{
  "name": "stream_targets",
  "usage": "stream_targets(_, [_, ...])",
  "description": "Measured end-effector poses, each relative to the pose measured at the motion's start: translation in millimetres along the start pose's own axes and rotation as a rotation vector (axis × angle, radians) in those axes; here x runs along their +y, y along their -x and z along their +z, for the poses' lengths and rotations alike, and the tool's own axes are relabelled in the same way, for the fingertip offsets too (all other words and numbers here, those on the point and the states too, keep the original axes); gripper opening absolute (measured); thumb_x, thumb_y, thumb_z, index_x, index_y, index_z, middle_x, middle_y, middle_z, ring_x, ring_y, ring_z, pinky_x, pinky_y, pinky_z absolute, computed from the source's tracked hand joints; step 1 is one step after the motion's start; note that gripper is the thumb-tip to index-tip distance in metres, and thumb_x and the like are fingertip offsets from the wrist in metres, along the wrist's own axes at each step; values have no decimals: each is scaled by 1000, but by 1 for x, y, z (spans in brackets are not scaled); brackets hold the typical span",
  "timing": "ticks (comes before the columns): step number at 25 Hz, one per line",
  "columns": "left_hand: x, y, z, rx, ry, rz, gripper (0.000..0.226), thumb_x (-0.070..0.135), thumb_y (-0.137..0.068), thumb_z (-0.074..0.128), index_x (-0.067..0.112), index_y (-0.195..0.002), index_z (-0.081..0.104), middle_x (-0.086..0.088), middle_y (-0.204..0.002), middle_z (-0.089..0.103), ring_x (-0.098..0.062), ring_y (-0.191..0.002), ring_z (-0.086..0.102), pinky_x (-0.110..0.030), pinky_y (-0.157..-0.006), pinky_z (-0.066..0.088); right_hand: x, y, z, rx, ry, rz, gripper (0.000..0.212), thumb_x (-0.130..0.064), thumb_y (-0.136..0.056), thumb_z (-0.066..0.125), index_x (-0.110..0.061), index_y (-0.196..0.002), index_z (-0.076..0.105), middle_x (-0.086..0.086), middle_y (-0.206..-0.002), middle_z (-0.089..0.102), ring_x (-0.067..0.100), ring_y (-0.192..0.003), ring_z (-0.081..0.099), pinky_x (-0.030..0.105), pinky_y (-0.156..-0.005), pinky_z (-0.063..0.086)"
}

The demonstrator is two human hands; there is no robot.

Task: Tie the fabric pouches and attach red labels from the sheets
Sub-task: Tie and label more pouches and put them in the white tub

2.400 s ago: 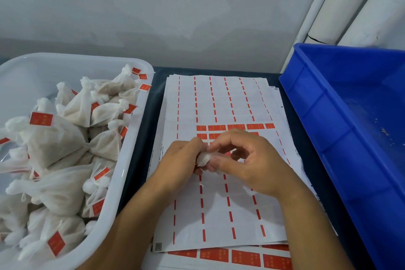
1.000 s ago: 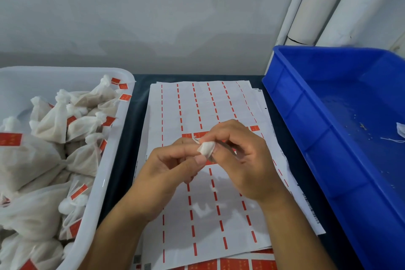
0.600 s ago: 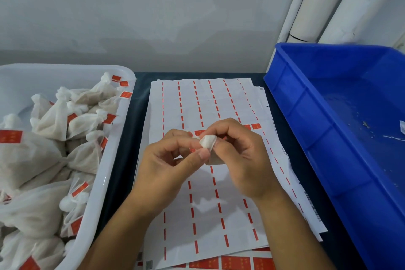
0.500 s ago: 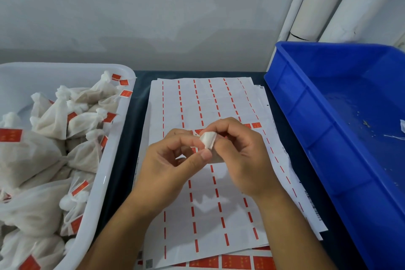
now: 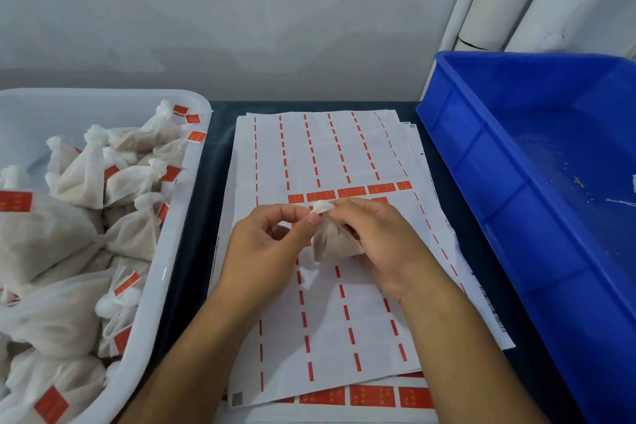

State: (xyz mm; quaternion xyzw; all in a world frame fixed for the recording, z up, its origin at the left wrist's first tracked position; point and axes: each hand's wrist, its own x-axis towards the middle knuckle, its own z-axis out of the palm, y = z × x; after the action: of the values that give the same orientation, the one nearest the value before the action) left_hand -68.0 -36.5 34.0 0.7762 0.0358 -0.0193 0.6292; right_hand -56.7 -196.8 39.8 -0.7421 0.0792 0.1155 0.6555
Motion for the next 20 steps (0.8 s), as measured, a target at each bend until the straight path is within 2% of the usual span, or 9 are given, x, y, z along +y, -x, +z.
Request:
stream_targets(1, [-2, -1, 0, -10, -2, -12, 12, 41, -90, 72, 31, -87, 76, 10, -94, 74, -6, -82, 69, -16, -66, 53, 1, -1, -1, -19, -45, 51, 22, -36, -100, 61, -27, -104, 80, -3, -106, 76, 19, -111, 67, 46, -99, 57])
stream_targets(3, [-3, -1, -2, -38, 12, -23, 12, 41, -91, 71, 32, -86, 76, 11, -95, 75, -9, -87, 71, -15, -66, 55, 1, -2, -3, -50, -133, 98, 24, -31, -98, 60, -18, -103, 80, 8, -109, 75, 31, -116, 65, 50, -102, 53])
stream_targets(7, [0, 0, -4, -134, 31, -36, 11, 42, -92, 69, 39, -84, 76, 17, -91, 74, 4, -83, 68, -5, -62, 48, 5, -2, -5, -93, -258, 163, 27, -26, -98, 57, -12, -107, 79, 15, -118, 72, 35, -122, 63, 55, -110, 48])
stream_targets(9, [0, 0, -5, -158, 10, -41, 11, 43, -93, 68, 38, -86, 75, 19, -90, 72, 7, -83, 66, -6, -61, 48, 6, -2, -4, -107, -300, 191, 29, -23, -99, 55, -8, -107, 78, 20, -122, 70, 37, -124, 62, 57, -112, 46])
stream_targets(12, [-1, 0, -6, -143, -59, -4, 12, 46, -93, 67, 38, -86, 73, 20, -93, 70, 7, -86, 65, -9, -62, 50, 4, -1, -5, -132, -348, 189, 28, -24, -100, 55, -10, -102, 80, 16, -113, 74, 31, -115, 66, 51, -107, 49])
stream_targets(14, [-2, -1, -5, -78, -119, 57, 12, 45, -92, 69, 36, -85, 71, 19, -95, 67, 7, -88, 62, -5, -63, 48, 2, -1, -5, -147, -331, 145, 25, -28, -99, 60, -13, -98, 81, 14, -106, 74, 30, -108, 68, 50, -101, 53])
stream_targets(16, [-2, -2, -2, -13, -178, 108, 11, 45, -91, 70, 36, -85, 70, 20, -99, 64, 7, -92, 60, -2, -65, 46, 2, -1, -5, -123, -317, 123, 24, -32, -97, 65, -14, -98, 81, 16, -110, 75, 33, -110, 69, 48, -97, 56])
stream_targets(20, [-4, -3, -2, -1, -91, 102, 11, 47, -88, 72, 38, -83, 73, 21, -96, 67, 2, -91, 64, -4, -68, 48, 2, -2, -5, -114, -356, 121, 24, -36, -96, 69, -16, -99, 82, 11, -106, 75, 26, -106, 69, 39, -88, 55])
